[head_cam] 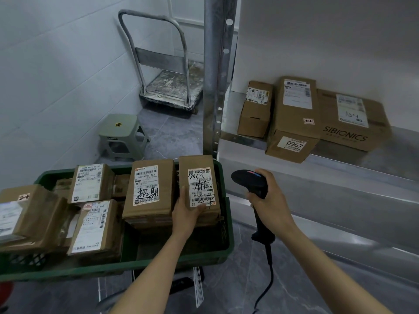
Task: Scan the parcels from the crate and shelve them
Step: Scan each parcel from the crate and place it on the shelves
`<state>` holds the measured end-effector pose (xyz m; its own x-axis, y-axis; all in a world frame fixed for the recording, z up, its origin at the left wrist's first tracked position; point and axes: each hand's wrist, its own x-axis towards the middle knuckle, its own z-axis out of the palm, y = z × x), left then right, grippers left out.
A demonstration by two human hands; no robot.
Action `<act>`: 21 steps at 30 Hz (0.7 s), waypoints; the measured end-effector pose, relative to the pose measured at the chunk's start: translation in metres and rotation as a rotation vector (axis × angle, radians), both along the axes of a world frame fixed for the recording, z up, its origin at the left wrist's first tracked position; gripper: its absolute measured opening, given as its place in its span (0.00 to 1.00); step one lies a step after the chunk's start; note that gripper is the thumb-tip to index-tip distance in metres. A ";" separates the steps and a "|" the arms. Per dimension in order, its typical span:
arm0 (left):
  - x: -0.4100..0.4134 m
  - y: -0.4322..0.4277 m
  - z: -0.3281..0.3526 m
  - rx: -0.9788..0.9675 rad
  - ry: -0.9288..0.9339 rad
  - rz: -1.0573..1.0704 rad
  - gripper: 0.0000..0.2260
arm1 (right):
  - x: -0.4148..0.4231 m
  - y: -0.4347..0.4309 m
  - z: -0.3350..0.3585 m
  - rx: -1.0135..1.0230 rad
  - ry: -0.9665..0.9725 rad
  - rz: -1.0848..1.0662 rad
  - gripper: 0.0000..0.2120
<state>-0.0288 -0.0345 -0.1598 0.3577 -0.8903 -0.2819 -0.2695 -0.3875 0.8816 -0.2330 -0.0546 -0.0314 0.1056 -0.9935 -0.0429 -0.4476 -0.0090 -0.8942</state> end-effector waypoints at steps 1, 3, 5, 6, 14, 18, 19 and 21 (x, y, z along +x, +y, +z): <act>0.000 0.001 0.000 -0.003 0.006 0.007 0.39 | 0.001 0.001 0.000 0.000 -0.003 -0.001 0.25; -0.001 0.003 0.001 -0.019 0.029 0.025 0.38 | 0.003 0.003 0.001 -0.003 -0.005 -0.004 0.25; -0.001 0.006 0.001 -0.038 0.048 0.042 0.38 | 0.006 0.005 0.002 -0.008 -0.003 -0.009 0.25; 0.000 0.007 0.001 -0.043 0.052 0.044 0.38 | 0.007 0.005 0.002 -0.009 -0.002 -0.013 0.25; -0.005 0.018 0.016 -0.117 0.086 0.069 0.37 | 0.015 0.015 0.012 -0.017 -0.006 -0.037 0.25; -0.004 0.021 0.035 -0.157 0.067 0.059 0.37 | 0.019 0.024 0.029 -0.054 0.006 -0.043 0.24; -0.003 0.022 0.041 -0.168 0.063 0.058 0.37 | 0.020 0.026 0.034 -0.059 0.004 -0.044 0.24; -0.003 0.024 0.053 -0.191 0.054 0.055 0.36 | 0.020 0.031 0.047 -0.063 -0.008 -0.043 0.25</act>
<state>-0.0322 -0.0103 -0.1067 0.3963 -0.9089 -0.1301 -0.2025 -0.2247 0.9531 -0.2134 -0.0238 0.0155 0.0633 -0.9978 0.0209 -0.4418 -0.0468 -0.8959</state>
